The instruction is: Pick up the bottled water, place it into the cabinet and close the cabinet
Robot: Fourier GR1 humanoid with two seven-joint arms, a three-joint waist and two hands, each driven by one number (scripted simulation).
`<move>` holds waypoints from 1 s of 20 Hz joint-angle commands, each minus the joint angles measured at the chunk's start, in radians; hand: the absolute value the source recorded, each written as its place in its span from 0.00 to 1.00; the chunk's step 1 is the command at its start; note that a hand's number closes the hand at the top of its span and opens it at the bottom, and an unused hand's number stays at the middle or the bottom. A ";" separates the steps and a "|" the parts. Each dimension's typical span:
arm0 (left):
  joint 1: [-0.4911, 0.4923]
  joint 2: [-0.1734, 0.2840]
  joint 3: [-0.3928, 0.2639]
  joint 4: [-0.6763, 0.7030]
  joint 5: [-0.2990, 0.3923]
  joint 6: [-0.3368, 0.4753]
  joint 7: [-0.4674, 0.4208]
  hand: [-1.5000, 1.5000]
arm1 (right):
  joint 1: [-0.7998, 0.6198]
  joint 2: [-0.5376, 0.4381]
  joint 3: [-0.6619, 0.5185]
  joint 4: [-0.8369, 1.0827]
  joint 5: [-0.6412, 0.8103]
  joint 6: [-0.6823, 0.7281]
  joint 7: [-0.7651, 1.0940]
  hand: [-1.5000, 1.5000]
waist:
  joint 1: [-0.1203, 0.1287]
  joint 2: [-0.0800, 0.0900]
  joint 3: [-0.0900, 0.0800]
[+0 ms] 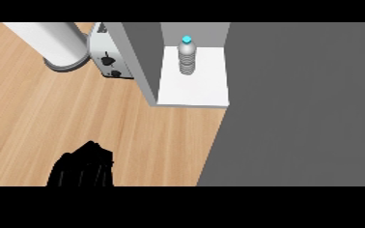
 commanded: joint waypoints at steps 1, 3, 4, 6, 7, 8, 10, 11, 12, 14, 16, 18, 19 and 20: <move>0.129 0.084 0.035 -0.133 0.031 -0.039 -0.001 1.00 | -0.116 0.101 0.101 -0.100 0.027 -0.004 0.160 1.00 | 0.009 0.001 -0.002; 0.212 0.092 0.027 -0.150 0.031 -0.066 -0.049 1.00 | -0.153 0.157 0.112 -0.074 0.034 -0.029 0.180 1.00 | 0.014 -0.001 -0.003; 0.158 0.089 0.070 -0.126 0.051 -0.064 -0.033 1.00 | -0.209 0.201 0.100 -0.045 0.041 -0.036 0.213 1.00 | -0.002 0.004 -0.002; 0.251 0.099 0.049 -0.210 0.036 -0.064 -0.056 1.00 | -0.264 0.221 0.063 -0.050 0.043 -0.039 0.286 1.00 | 0.002 0.002 -0.001; 0.318 0.146 0.070 -0.251 0.053 -0.087 -0.050 1.00 | -0.243 0.225 0.094 -0.053 0.097 -0.059 0.266 1.00 | -0.001 -0.002 -0.001; 0.277 0.144 0.123 -0.188 0.088 -0.123 -0.073 1.00 | -0.356 0.269 0.015 -0.002 0.036 -0.036 0.331 1.00 | 0.005 0.005 -0.002; 0.353 0.186 0.159 -0.230 0.129 -0.183 -0.094 1.00 | -0.407 0.370 0.040 0.100 0.078 -0.075 0.337 1.00 | 0.009 0.004 -0.002; 0.350 0.169 0.144 -0.242 0.118 -0.155 -0.074 1.00 | -0.462 0.416 0.034 0.080 0.114 -0.091 0.412 1.00 | -0.002 0.002 -0.002; 0.361 0.168 0.154 -0.238 0.102 -0.155 -0.089 1.00 | -0.525 0.465 0.007 0.163 0.114 -0.082 0.440 1.00 | -0.001 0.005 -0.001; 0.419 0.199 0.205 -0.241 0.149 -0.223 -0.114 1.00 | -0.586 0.503 -0.088 0.205 0.056 -0.077 0.467 1.00 | 0.004 0.007 0.000; 0.456 0.194 0.213 -0.255 0.149 -0.227 -0.111 1.00 | -0.651 0.506 -0.088 0.284 0.071 -0.140 0.457 1.00 | -0.001 0.006 0.001; 0.429 0.180 0.221 -0.237 0.154 -0.248 -0.125 1.00 | -0.711 0.508 -0.215 0.401 -0.032 -0.105 0.395 1.00 | 0.002 0.012 0.001; 0.509 0.215 0.270 -0.244 0.183 -0.309 -0.148 1.00 | -0.713 0.509 -0.128 0.383 0.010 -0.178 0.411 1.00 | 0.000 0.007 0.001; 0.508 0.234 0.321 -0.218 0.230 -0.342 -0.149 1.00 | -0.684 0.506 -0.266 0.394 -0.051 -0.046 0.369 1.00 | -0.001 0.010 0.002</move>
